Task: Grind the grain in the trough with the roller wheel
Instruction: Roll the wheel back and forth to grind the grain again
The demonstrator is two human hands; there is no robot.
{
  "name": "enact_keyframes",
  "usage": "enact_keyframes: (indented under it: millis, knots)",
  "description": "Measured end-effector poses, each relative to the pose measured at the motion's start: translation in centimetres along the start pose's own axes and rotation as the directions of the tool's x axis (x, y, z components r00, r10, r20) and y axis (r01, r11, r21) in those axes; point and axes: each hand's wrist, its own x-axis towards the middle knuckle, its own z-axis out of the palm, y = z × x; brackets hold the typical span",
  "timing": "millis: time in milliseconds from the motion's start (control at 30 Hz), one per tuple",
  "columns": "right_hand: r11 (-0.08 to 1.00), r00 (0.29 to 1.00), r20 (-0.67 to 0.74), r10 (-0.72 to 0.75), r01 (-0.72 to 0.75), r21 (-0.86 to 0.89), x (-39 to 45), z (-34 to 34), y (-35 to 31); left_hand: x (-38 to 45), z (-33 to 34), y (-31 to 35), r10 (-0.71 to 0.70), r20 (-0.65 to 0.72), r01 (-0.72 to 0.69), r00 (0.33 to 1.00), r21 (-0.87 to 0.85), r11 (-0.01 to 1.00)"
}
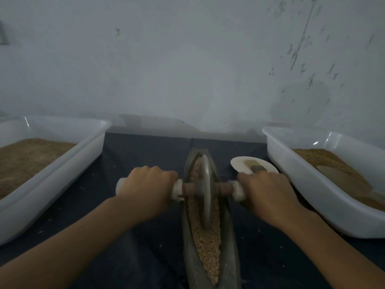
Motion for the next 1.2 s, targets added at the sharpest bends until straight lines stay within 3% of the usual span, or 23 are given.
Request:
enact_keyframes:
  millis: [167,367,467,667,800,900,1000,1200]
  knots:
    - [0.982,0.998,0.005,-0.064,0.062,0.178,-5.0,-1.8,-0.3,-4.4,-1.8,0.5,0.059,0.019,-0.06,0.998,0.079,0.995]
    - [0.998,1.0,0.001,0.012,-0.012,0.054,-1.3,0.1,0.1,-0.9,-0.5,0.6,-0.049,0.034,0.047,0.998,0.064,0.997]
    - [0.999,0.999,-0.035,0.039,-0.039,0.027,2.0,2.6,0.7,2.2,0.6,0.0,-0.087,-0.034,0.089,0.996,0.058,0.994]
    - [0.978,0.974,0.153,0.168,-0.184,0.097,1.7,1.8,0.2,3.0,-0.8,0.7,-0.017,-0.025,0.019,1.0,0.102,0.995]
    - [0.99,0.95,0.31,0.028,-0.07,0.126,-2.3,-1.8,-0.4,-2.0,-2.3,1.1,-0.01,0.073,0.008,0.997,0.031,0.999]
    - [0.978,0.891,0.454,-0.023,-0.073,0.194,-2.9,-3.3,-0.8,-4.7,-3.0,1.0,0.002,0.073,-0.005,0.997,0.045,0.999]
    - [0.983,0.923,0.385,0.005,-0.076,0.169,-2.8,-2.8,-0.9,-4.2,-2.9,0.9,0.009,0.019,-0.011,1.0,0.078,0.997]
    - [0.987,0.985,0.092,0.145,-0.15,0.055,1.7,1.8,0.3,2.5,0.2,-0.5,-0.056,-0.037,0.058,0.998,0.047,0.997]
